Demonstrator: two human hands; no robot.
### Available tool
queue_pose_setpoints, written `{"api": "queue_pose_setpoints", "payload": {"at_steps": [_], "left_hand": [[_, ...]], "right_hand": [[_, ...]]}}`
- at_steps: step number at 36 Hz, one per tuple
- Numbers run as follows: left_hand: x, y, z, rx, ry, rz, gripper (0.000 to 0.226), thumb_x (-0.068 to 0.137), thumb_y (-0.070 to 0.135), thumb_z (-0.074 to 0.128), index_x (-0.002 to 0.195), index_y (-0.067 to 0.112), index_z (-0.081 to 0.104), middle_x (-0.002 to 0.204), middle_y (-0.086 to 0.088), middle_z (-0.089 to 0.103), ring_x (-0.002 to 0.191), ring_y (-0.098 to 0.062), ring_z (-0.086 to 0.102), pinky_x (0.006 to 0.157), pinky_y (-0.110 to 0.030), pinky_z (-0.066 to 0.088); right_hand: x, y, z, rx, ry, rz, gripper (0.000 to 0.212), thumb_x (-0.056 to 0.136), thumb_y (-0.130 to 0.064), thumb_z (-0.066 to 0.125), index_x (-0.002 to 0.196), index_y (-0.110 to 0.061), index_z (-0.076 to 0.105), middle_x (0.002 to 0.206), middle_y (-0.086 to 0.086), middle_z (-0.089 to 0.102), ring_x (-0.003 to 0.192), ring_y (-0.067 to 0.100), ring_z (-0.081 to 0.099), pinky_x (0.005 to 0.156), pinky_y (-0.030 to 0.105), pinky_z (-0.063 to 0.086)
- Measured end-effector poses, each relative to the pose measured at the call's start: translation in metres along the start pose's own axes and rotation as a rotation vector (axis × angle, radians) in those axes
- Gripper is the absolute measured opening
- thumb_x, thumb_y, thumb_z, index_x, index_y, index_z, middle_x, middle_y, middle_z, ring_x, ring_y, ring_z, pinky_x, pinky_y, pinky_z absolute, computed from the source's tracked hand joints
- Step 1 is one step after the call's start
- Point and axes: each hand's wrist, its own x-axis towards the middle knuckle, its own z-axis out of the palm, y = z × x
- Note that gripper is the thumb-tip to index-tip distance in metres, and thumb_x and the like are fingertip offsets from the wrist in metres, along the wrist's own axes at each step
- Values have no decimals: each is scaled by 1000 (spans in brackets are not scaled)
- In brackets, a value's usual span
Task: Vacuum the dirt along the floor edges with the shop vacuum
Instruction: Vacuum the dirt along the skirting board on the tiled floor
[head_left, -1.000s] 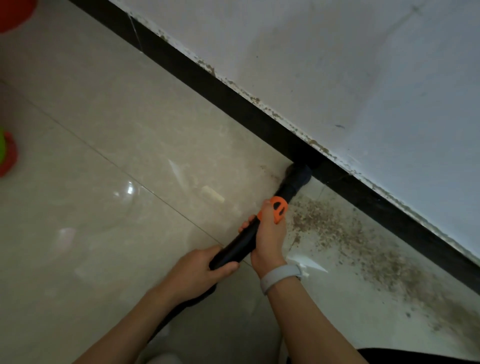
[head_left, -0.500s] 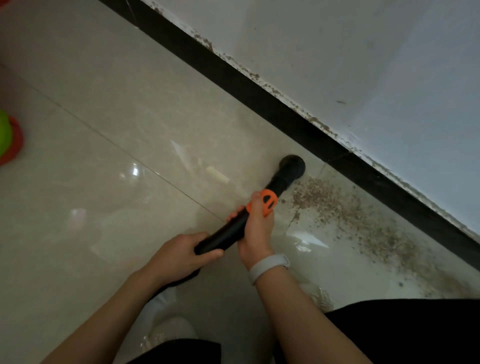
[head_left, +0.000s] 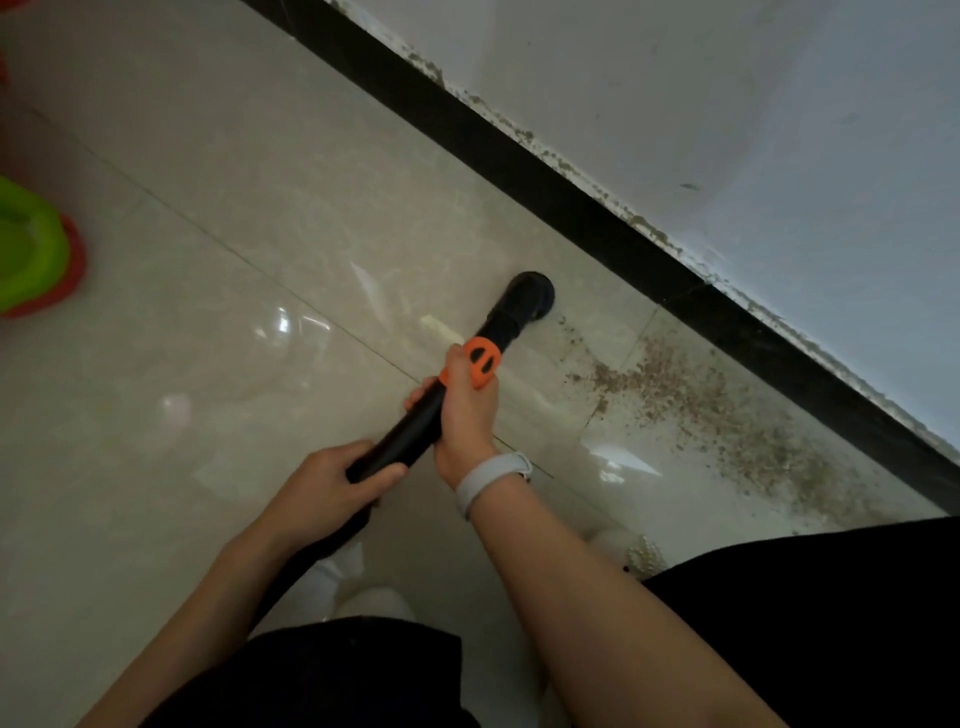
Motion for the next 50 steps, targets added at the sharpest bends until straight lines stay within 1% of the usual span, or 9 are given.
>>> {"api": "queue_pose_setpoints", "payload": {"at_steps": [3, 7, 13, 21, 28, 37, 41, 46, 50], "left_hand": [[-1, -1, -2, -1, -49, -23, 41, 71, 58, 71, 66, 18, 61, 62, -2, 67, 55, -17, 64, 60, -30, 49], [0, 10, 4, 131, -192, -18, 38, 63, 71, 59, 76, 35, 61, 63, 6, 67, 55, -9, 63, 62, -32, 51], [5, 31, 26, 339, -327, 53, 32, 84, 54, 64, 80, 22, 61, 72, 3, 69, 63, -10, 64, 70, -33, 52], [-4, 11, 5, 142, -202, -15, 18, 80, 51, 68, 71, 37, 62, 61, 5, 67, 53, -9, 62, 62, -34, 52], [-23, -6, -24, 50, -99, -125, 28, 83, 38, 69, 77, 11, 66, 67, -6, 69, 57, -20, 65, 59, -29, 49], [-12, 10, 1, 436, -333, 4, 31, 81, 54, 66, 73, 26, 58, 66, 7, 63, 61, -3, 57, 62, -27, 43], [-9, 11, 8, 389, -371, -7, 30, 83, 52, 66, 76, 23, 60, 66, 7, 62, 57, -3, 56, 60, -26, 43], [-6, 6, 1, 251, -275, -59, 44, 67, 67, 65, 72, 24, 61, 64, 8, 67, 58, -6, 62, 62, -26, 47], [-2, 13, -7, 148, -218, -60, 22, 84, 39, 70, 77, 19, 63, 61, 5, 65, 55, -9, 62, 59, -25, 48]], "right_hand": [[-5, 4, -6, 20, 11, 18, 17, 95, -21, 55, 88, -13, 42, 55, 4, 48, 46, 19, 51, 52, 31, 51], [-10, 4, -33, 117, 116, 26, 20, 95, -22, 56, 84, -13, 42, 56, 6, 48, 44, 20, 52, 49, 30, 49], [-13, -5, -69, 199, 249, 18, 22, 96, -23, 55, 82, -14, 41, 52, 5, 46, 41, 17, 50, 47, 29, 49], [-16, 3, -32, 95, 124, -24, 21, 97, -19, 52, 79, -14, 41, 53, 6, 45, 42, 19, 49, 48, 30, 48], [-28, 19, -1, 47, -33, 99, 19, 95, -23, 55, 80, -15, 45, 61, 7, 50, 51, 21, 53, 58, 34, 52], [-34, 20, -59, 196, 181, 139, 25, 96, -28, 53, 79, -16, 40, 59, 7, 47, 47, 19, 53, 53, 32, 51], [-31, 19, -66, 176, 224, 126, 24, 97, -28, 53, 81, -14, 41, 59, 7, 48, 48, 19, 53, 56, 34, 51], [-20, 10, -48, 134, 154, 89, 20, 96, -22, 55, 82, -14, 43, 60, 7, 47, 47, 19, 52, 52, 32, 52], [-10, 2, -24, 92, 68, 98, 19, 96, -22, 55, 84, -14, 42, 59, 7, 47, 47, 20, 50, 53, 31, 50]]}}
